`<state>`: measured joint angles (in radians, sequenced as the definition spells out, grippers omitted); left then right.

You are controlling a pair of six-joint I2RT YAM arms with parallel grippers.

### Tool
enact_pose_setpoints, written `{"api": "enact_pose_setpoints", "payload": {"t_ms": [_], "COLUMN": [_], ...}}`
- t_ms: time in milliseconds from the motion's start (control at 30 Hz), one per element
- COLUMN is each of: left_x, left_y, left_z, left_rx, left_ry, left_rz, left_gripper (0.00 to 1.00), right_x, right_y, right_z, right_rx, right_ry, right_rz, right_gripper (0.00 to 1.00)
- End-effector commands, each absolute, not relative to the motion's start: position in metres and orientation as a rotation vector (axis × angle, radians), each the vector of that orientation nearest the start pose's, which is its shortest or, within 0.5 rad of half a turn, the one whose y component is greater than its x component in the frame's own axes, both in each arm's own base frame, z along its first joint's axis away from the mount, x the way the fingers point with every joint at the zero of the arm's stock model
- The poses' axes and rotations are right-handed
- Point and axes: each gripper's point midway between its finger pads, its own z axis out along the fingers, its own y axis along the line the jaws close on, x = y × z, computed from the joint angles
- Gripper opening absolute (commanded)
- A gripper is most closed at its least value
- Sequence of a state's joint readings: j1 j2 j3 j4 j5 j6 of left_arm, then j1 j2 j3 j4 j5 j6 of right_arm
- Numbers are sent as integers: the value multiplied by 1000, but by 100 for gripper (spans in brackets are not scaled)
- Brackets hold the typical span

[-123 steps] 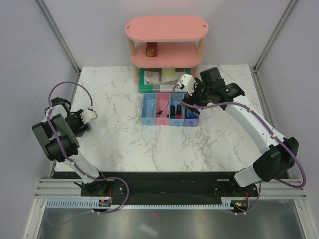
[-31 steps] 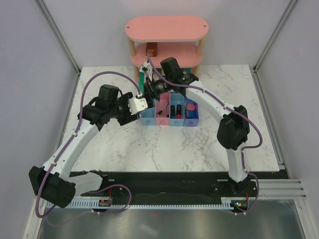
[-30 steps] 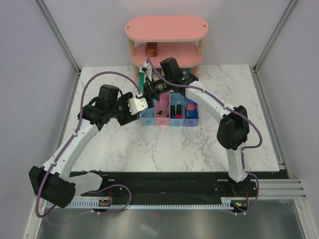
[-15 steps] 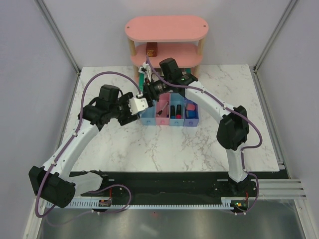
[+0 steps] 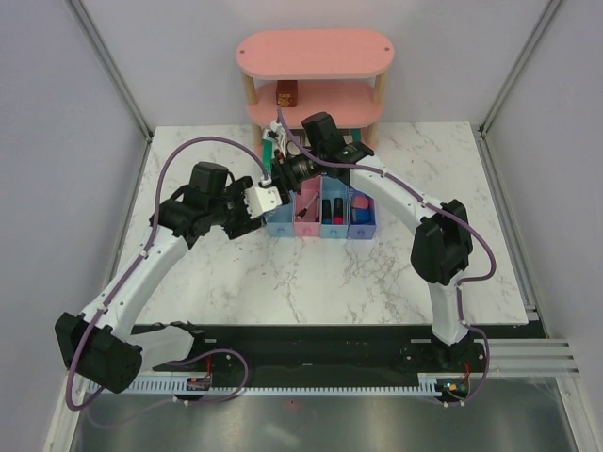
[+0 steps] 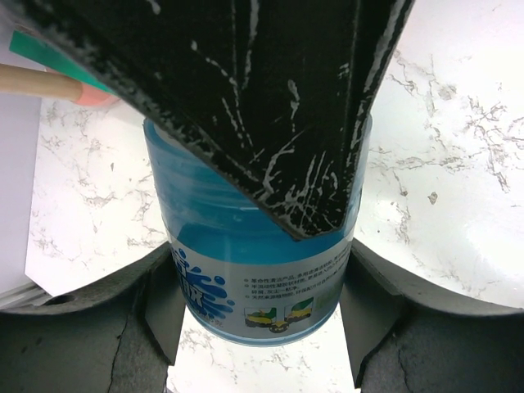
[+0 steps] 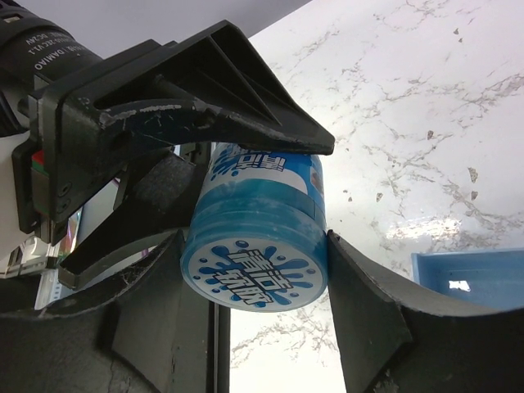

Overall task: Sort the stationery into containers
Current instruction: Place the stationery in the storage box.

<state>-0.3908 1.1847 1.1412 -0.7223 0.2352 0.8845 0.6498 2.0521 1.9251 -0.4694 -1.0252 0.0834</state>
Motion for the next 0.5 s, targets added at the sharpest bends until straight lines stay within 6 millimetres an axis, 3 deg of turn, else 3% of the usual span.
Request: {"api": "enact_pose_setpoints", "payload": {"t_ms": [0,33,67,133,267,367,467], "left_x": [326,325,325,319,300,288,275], "left_y": [-133,-132,-128,-122,-109,-105,-104], "left_z": [243,241,235,226,205,205,205], "left_rx": [1293,1289,1267,1261,1299,1286,1264], "left_ry": [1745,1754,1789,1834,1865,1871,1890], "left_rz": [48,52,65,67,101,89,53], "left_gripper": [60,69,86,99,100,100,100], "right_x": [298,298,300,303,315,333,362], "right_y": [420,420,420,418,412,407,398], "right_z": [272,274,274,277,278,271,254], "right_rx": [-1228,-1227,-1221,-1212,-1183,-1163,-1183], "right_ry": [1804,1800,1803,1803,1815,1842,1874], "right_rz": [1521,1517,1504,1490,1433,1322,1102], "right_gripper": [0,0,0,0,0,1,1]}}
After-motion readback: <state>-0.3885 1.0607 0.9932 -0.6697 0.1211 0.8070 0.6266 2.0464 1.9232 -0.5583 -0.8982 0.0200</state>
